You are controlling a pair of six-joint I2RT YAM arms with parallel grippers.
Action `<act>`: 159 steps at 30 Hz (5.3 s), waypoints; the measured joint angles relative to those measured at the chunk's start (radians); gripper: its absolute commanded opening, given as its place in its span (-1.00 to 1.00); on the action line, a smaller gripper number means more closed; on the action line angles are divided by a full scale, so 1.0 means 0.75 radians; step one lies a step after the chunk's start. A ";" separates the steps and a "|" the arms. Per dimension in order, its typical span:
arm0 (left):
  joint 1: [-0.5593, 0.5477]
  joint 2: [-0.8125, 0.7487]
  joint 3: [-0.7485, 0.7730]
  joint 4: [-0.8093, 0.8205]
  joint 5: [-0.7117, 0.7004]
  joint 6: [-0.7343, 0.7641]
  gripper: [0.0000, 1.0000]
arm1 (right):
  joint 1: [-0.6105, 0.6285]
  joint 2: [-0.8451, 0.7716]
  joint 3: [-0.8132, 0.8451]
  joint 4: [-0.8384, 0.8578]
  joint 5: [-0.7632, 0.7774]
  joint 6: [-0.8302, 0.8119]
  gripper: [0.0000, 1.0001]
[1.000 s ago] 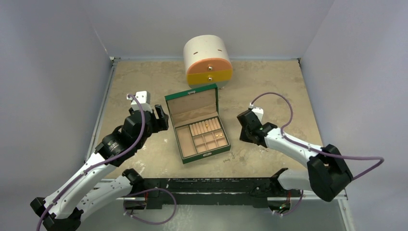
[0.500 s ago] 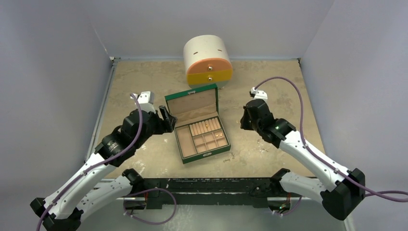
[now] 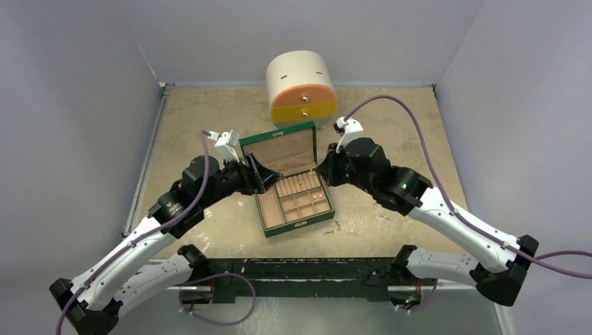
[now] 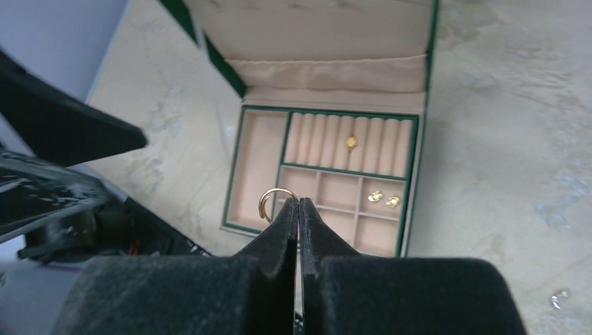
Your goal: Organize the mixed jewelry
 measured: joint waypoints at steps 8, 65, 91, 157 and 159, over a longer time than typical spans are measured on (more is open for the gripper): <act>0.000 0.040 -0.057 0.149 0.177 -0.072 -0.04 | 0.105 0.064 0.029 0.043 -0.102 -0.001 -1.00; 0.000 0.104 -0.102 0.361 0.397 -0.174 -1.00 | 0.227 -0.003 -0.002 0.196 -0.135 -0.025 -0.48; 0.000 0.005 -0.112 0.583 0.631 -0.169 -1.00 | -0.085 -0.252 -0.165 0.448 -0.788 0.094 -0.21; 0.000 -0.026 0.041 0.339 0.554 -0.022 -0.27 | -0.120 -0.171 -0.173 0.606 -1.054 0.223 -1.00; 0.000 -0.033 0.104 0.207 0.492 0.047 -0.20 | -0.120 -0.166 -0.135 0.531 -0.987 0.184 -1.00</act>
